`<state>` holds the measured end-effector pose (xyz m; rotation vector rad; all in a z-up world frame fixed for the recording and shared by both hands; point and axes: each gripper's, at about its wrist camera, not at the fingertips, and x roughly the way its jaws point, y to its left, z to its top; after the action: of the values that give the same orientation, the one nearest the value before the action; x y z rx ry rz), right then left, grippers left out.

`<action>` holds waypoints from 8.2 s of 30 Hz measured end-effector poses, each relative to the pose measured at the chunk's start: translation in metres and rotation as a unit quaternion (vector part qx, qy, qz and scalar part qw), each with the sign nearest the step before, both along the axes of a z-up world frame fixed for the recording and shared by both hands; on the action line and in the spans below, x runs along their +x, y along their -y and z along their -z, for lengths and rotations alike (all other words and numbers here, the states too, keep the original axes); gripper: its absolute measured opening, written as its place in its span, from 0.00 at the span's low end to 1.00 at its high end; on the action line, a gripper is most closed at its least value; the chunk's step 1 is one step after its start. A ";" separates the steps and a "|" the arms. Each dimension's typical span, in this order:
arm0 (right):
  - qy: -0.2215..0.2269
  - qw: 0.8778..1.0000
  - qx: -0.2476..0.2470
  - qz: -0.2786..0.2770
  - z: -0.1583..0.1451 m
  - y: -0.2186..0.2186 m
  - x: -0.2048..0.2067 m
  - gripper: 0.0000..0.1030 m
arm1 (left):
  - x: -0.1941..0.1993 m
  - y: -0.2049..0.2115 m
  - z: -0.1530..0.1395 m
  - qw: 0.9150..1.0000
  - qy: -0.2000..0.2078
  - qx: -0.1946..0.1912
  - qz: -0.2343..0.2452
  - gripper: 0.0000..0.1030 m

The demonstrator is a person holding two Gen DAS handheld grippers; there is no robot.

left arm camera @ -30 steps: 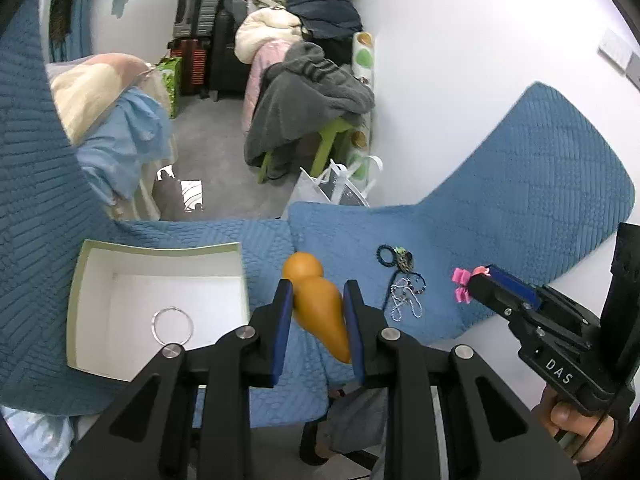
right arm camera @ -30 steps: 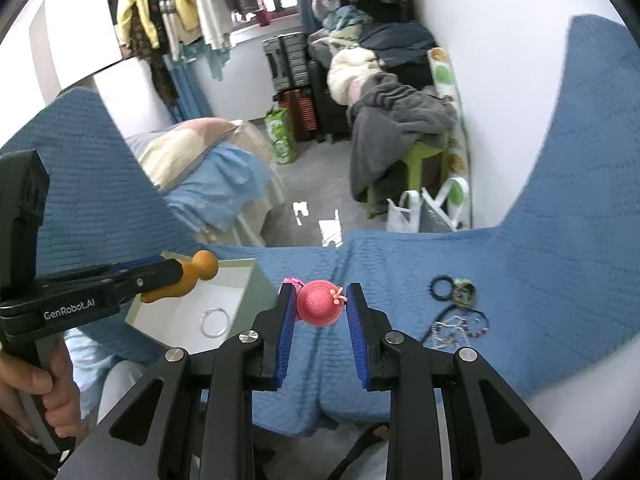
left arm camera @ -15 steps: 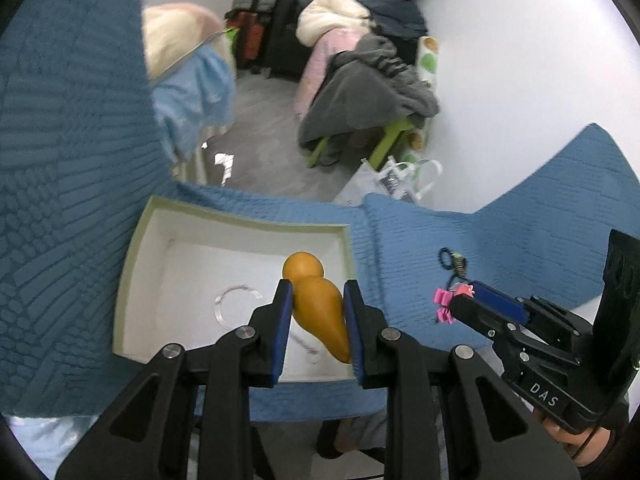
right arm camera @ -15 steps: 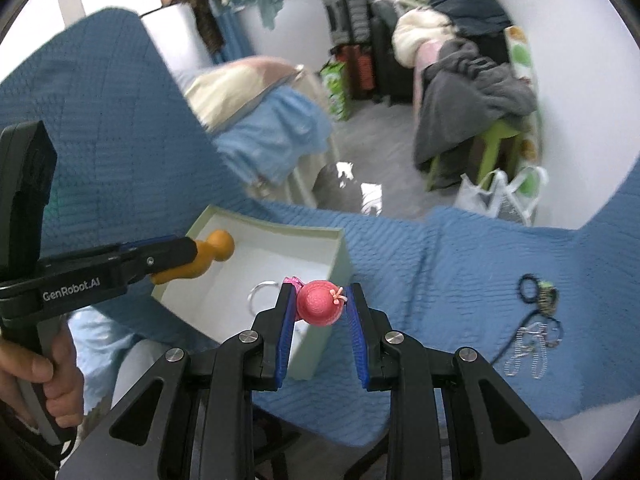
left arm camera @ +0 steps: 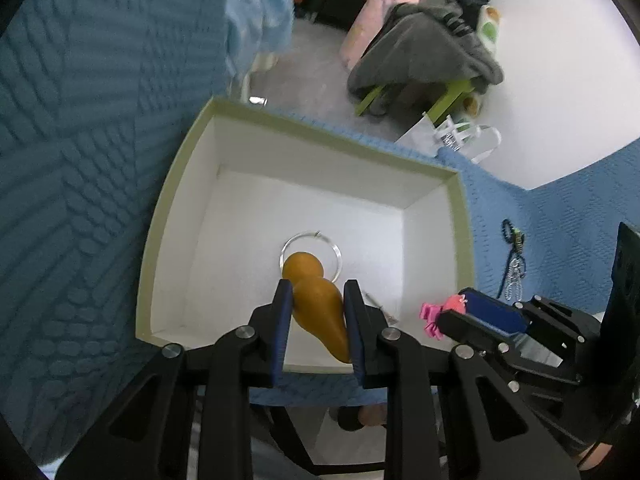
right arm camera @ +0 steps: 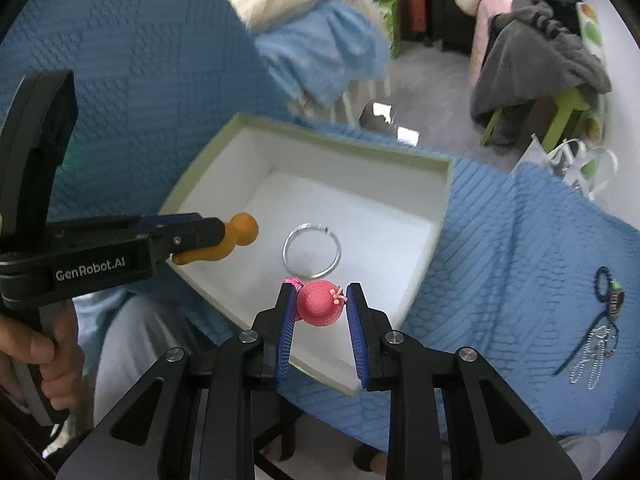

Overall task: Organize jewelry
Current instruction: 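Open both grippers to drop the gourd keychain and pink charm into the box, then move both open grippers back over the jewelry pile on the sofa, then grasp the black cord necklace with the left gripper while the right grasps the silver chain, then lift the cord necklace and silver chain with both grippers over the white box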

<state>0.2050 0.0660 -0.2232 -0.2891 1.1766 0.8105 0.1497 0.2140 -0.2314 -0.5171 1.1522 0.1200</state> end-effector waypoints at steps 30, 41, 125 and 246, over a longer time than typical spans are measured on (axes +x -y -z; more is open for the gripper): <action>-0.013 1.000 -0.011 0.015 0.002 0.006 0.003 0.29 | 0.005 -0.004 -0.008 0.999 -0.019 0.014 -0.021 0.76; 0.049 0.996 0.028 0.066 -0.052 0.066 -0.006 0.33 | -0.017 0.034 -0.073 0.998 0.043 0.049 -0.017 0.76; 0.163 0.976 0.037 0.137 0.106 0.323 0.099 0.63 | 0.160 0.308 0.073 0.967 0.065 -0.014 0.244 0.35; 0.185 0.966 0.121 0.134 -0.155 0.125 0.015 0.07 | 0.023 0.063 -0.113 0.990 0.130 0.023 0.052 0.07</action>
<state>0.2203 -0.0594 -0.0681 -0.0704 0.7363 0.6215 0.1727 0.1508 -0.1187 -0.4175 0.9163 -0.0124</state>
